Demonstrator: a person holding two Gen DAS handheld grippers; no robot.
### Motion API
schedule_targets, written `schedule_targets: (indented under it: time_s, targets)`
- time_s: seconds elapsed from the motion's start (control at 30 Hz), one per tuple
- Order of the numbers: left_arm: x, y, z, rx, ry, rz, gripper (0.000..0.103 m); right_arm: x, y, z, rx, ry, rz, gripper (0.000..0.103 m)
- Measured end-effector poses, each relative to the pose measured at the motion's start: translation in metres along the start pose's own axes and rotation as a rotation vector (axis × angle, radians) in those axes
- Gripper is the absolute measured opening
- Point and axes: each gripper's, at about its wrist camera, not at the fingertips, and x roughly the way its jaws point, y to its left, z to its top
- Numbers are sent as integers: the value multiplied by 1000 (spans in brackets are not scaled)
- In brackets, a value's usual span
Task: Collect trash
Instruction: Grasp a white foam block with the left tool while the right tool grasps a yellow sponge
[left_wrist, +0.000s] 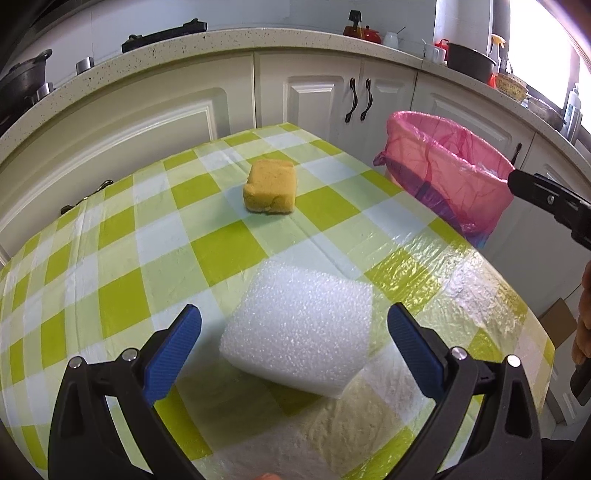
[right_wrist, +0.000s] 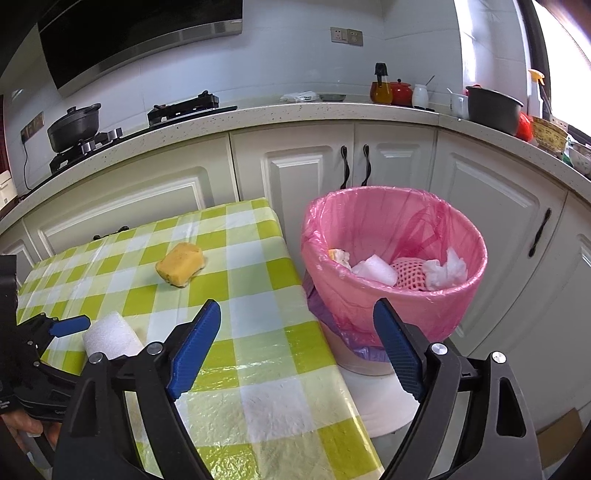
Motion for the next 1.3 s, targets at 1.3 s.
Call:
schedule_targets:
  time_s: [1.3]
  targets:
    - [8, 158, 49, -286, -116, 150, 71, 173, 159, 47, -19, 228, 48, 77]
